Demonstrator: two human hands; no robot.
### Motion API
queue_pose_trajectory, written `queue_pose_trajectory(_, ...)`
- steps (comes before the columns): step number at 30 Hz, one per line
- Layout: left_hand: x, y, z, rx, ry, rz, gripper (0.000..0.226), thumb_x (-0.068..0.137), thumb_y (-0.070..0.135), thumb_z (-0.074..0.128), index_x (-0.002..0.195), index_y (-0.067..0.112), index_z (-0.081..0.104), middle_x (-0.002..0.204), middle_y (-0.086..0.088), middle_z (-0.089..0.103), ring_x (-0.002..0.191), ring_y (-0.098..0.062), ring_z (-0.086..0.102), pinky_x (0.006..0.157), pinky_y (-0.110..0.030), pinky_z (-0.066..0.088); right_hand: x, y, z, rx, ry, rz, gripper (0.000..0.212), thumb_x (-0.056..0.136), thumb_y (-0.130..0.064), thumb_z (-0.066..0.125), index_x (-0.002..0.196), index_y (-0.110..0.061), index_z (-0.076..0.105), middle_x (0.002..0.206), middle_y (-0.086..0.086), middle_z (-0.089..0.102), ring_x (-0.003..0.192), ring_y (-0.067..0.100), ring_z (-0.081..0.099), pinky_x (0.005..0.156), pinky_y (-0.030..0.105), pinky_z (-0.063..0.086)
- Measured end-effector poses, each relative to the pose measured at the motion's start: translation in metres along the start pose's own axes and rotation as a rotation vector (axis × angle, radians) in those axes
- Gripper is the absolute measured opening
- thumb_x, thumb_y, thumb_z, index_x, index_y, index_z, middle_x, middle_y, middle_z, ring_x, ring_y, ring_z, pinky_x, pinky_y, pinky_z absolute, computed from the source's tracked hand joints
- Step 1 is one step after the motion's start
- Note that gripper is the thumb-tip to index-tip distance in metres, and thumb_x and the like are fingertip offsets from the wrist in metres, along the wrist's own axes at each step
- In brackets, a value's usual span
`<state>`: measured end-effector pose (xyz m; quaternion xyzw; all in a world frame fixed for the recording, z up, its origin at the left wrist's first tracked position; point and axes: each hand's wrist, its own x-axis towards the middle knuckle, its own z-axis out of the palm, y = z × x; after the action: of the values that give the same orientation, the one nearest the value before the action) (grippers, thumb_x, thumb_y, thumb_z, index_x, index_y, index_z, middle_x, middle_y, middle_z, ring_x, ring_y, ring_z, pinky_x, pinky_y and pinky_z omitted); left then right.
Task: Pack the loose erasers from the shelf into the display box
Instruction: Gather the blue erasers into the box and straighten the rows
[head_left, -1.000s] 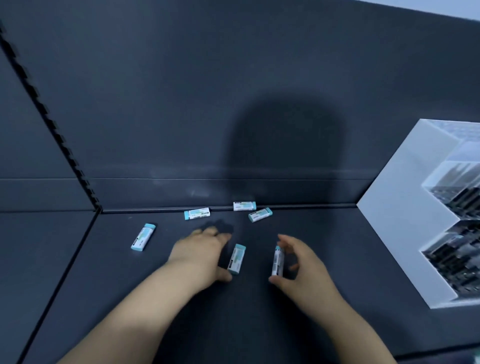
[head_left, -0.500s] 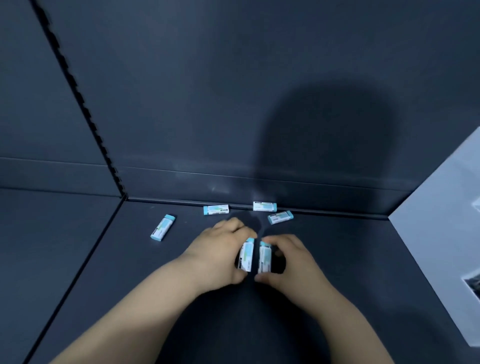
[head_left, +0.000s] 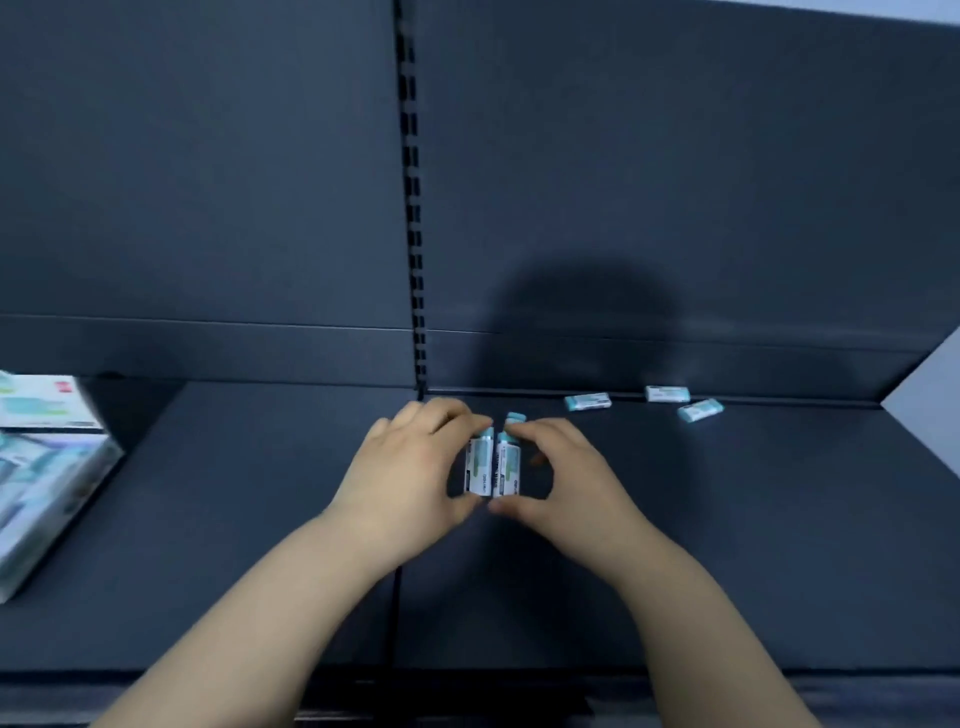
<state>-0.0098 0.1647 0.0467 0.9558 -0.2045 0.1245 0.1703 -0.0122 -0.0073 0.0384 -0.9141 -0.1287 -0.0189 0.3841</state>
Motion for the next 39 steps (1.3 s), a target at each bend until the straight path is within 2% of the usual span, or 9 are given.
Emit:
queue_pose_trajectory(6, -0.044, -0.054, -0.042, 0.035, -0.007, 0.055, 0.067, 0.068, 0.046, 0.072, 0.129, 0.032, 0.048, 0.121, 0.011, 0.052, 0.112, -0.015, 0.048, 0.090, -0.032, 0.034, -0.014, -0.064, 0.049, -0.029, 0.080, 0.012, 0.068, 0.067, -0.031, 0.080, 0.127, -0.026, 0.048, 0.114, -0.017, 0.042, 0.099, -0.001, 0.042, 0.092, 0.011, 0.032)
queue_pose_trajectory(13, -0.082, -0.066, -0.045, 0.054, 0.003, 0.092, 0.064, 0.065, 0.049, 0.073, 0.123, 0.030, 0.054, 0.116, 0.011, 0.057, 0.106, -0.015, 0.055, 0.077, -0.027, 0.032, -0.041, -0.091, 0.065, -0.030, 0.082, 0.061, 0.071, 0.070, -0.034, 0.077, 0.132, -0.026, 0.042, 0.120, -0.017, 0.041, 0.109, 0.002, 0.044, 0.099, 0.020, 0.038)
queue_pose_trajectory(18, -0.112, -0.073, -0.038, 0.085, 0.049, 0.017, 0.066, 0.057, 0.056, 0.074, 0.116, 0.031, 0.057, 0.105, 0.013, 0.061, 0.094, -0.013, 0.062, 0.073, -0.026, 0.039, -0.048, -0.092, 0.081, 0.006, -0.026, 0.073, 0.070, 0.069, -0.036, 0.078, 0.130, -0.026, 0.044, 0.121, -0.016, 0.042, 0.109, 0.001, 0.045, 0.100, 0.024, 0.040)
queue_pose_trajectory(22, -0.135, -0.090, -0.049, 0.096, 0.057, -0.055, 0.065, 0.055, 0.060, 0.060, 0.114, 0.033, 0.058, 0.101, 0.015, 0.060, 0.090, -0.009, 0.058, 0.071, -0.022, 0.037, -0.052, -0.103, 0.098, 0.046, -0.085, 0.085, 0.066, 0.070, -0.035, 0.077, 0.127, -0.032, 0.045, 0.119, -0.020, 0.042, 0.107, -0.005, 0.044, 0.096, 0.015, 0.037)
queue_pose_trajectory(26, -0.156, -0.119, -0.062, 0.109, 0.079, -0.125, 0.066, 0.055, 0.059, 0.058, 0.116, 0.035, 0.056, 0.104, 0.017, 0.059, 0.095, -0.008, 0.054, 0.071, -0.024, 0.037, -0.047, -0.124, 0.126, 0.065, -0.134, 0.074, 0.065, 0.069, -0.036, 0.078, 0.125, -0.037, 0.044, 0.116, -0.026, 0.041, 0.105, -0.008, 0.044, 0.090, 0.010, 0.034)
queue_pose_trajectory(30, -0.182, -0.169, -0.086, 0.159, 0.090, -0.157, 0.066, 0.059, 0.061, 0.055, 0.118, 0.032, 0.057, 0.104, 0.014, 0.060, 0.097, -0.012, 0.059, 0.074, -0.030, 0.046, -0.025, -0.160, 0.170, 0.066, -0.172, 0.021, 0.066, 0.070, -0.037, 0.076, 0.128, -0.033, 0.044, 0.120, -0.022, 0.043, 0.106, -0.005, 0.045, 0.093, 0.013, 0.036)
queue_pose_trajectory(34, -0.211, -0.240, -0.122, 0.198, 0.063, -0.259, 0.067, 0.063, 0.067, 0.046, 0.117, 0.030, 0.060, 0.103, 0.013, 0.062, 0.100, -0.010, 0.053, 0.075, -0.034, 0.047, 0.000, -0.205, 0.222, 0.033, -0.181, -0.018, 0.068, 0.073, -0.040, 0.074, 0.132, -0.031, 0.042, 0.124, -0.016, 0.042, 0.110, 0.001, 0.044, 0.099, 0.018, 0.037)
queue_pose_trajectory(37, -0.218, -0.279, -0.137, 0.236, 0.044, -0.297, 0.065, 0.060, 0.063, 0.065, 0.114, 0.028, 0.062, 0.102, 0.012, 0.066, 0.097, -0.013, 0.055, 0.070, -0.034, 0.046, 0.019, -0.230, 0.249, -0.013, -0.209, -0.053, 0.071, 0.073, -0.043, 0.072, 0.135, -0.029, 0.040, 0.130, -0.013, 0.041, 0.119, 0.005, 0.041, 0.104, 0.024, 0.036)
queue_pose_trajectory(39, -0.227, -0.342, -0.156, 0.198, -0.065, -0.311, 0.067, 0.056, 0.058, 0.077, 0.114, 0.028, 0.063, 0.106, 0.011, 0.067, 0.098, -0.017, 0.060, 0.071, -0.035, 0.045, 0.057, -0.269, 0.298, -0.051, -0.185, -0.024, 0.072, 0.075, -0.042, 0.071, 0.137, -0.027, 0.038, 0.135, -0.011, 0.039, 0.125, 0.009, 0.036, 0.106, 0.025, 0.032)
